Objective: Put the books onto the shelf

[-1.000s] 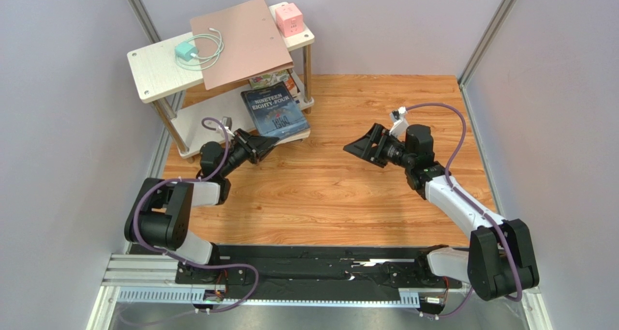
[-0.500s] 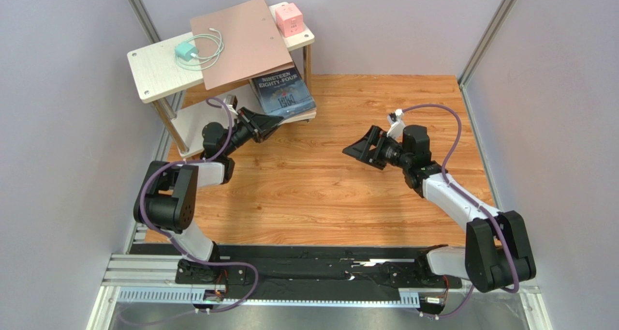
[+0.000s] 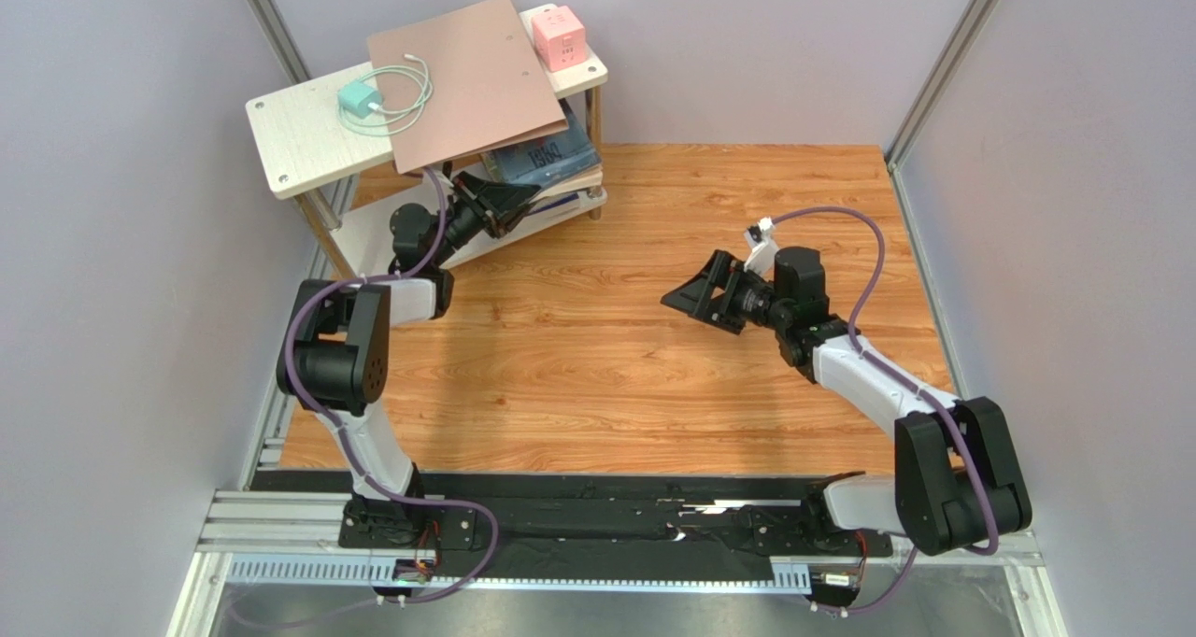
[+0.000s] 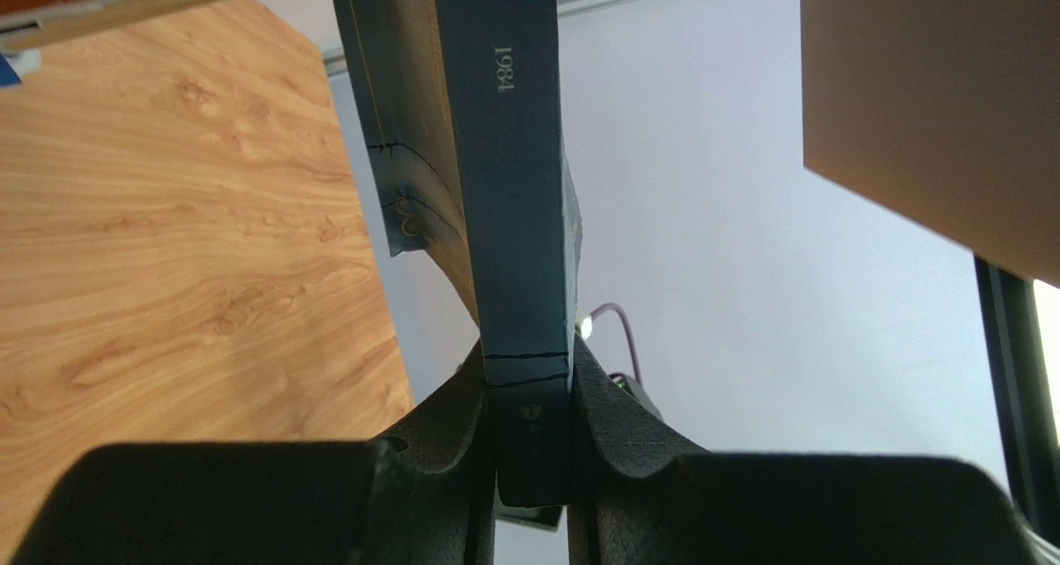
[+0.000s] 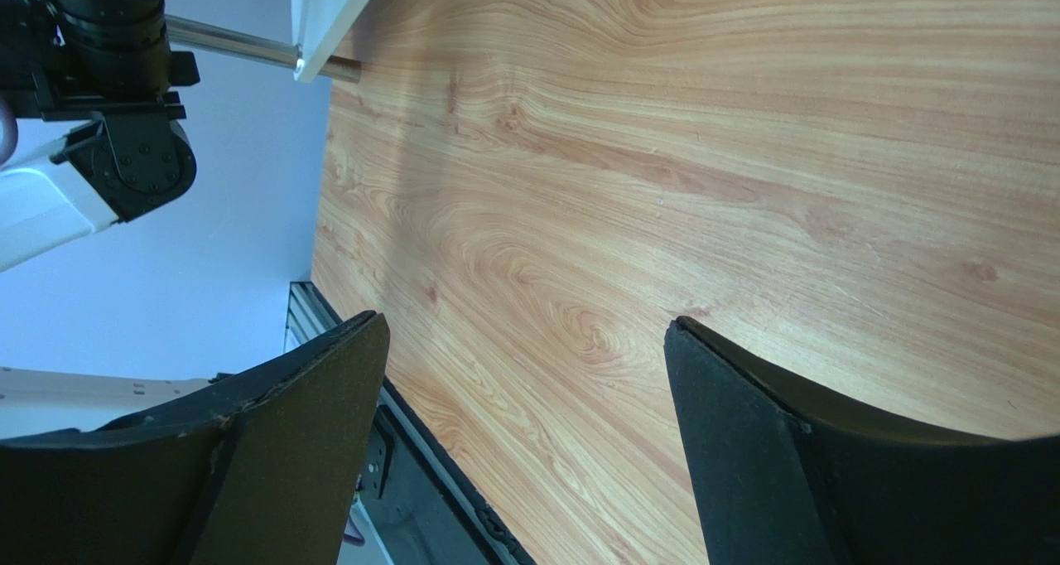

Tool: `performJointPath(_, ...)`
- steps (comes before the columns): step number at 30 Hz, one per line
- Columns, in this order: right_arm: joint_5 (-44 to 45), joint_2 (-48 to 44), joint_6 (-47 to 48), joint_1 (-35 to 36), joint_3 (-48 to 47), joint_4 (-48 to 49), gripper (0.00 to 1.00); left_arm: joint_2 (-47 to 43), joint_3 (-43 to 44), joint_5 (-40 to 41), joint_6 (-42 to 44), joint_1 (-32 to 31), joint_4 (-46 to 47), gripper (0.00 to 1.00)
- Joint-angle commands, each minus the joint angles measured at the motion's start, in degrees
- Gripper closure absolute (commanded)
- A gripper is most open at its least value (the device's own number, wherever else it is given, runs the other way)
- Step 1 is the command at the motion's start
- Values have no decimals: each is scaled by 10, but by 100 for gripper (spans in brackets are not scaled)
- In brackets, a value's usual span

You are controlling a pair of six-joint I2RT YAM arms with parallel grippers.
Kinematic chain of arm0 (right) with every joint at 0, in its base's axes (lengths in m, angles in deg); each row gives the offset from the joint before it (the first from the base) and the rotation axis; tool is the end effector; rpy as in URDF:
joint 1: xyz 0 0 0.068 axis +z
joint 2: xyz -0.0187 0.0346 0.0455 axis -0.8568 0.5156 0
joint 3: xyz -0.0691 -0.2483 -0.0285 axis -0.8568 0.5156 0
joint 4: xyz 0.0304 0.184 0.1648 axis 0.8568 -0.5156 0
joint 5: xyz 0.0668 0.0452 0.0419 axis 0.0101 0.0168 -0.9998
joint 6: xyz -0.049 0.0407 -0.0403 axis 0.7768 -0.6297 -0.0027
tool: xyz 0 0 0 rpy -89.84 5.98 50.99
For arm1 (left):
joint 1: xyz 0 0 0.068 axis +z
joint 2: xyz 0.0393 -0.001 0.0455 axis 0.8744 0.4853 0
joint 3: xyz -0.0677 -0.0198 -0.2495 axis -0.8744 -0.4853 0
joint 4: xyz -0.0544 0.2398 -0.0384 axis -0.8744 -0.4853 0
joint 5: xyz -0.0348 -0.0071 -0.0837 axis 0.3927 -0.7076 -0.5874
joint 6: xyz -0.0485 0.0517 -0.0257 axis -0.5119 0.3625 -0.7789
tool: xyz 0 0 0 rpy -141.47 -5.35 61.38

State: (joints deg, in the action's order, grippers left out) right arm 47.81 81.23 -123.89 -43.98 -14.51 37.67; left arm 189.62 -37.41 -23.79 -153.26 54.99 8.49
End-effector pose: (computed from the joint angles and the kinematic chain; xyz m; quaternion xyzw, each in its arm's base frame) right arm 0.2667 0.1083 0.2013 0.0365 0.8321 0.4537 0.3170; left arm 0.3782 -0.0804 0.2432 -0.1935 0.5997 -0.7005 0.3349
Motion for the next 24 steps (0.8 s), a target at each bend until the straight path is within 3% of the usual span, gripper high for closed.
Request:
performJointPath(1,-6,3,18,2,13,26,13,20,55,11,-7,18,198,100)
performJointPath(13,4,-15,11,2,69,62,12,129,177,-30,-50,51,198,100)
performJointPath(24,-6,16,7,3,81,85,13,206,231,-37,-78,56,198,100)
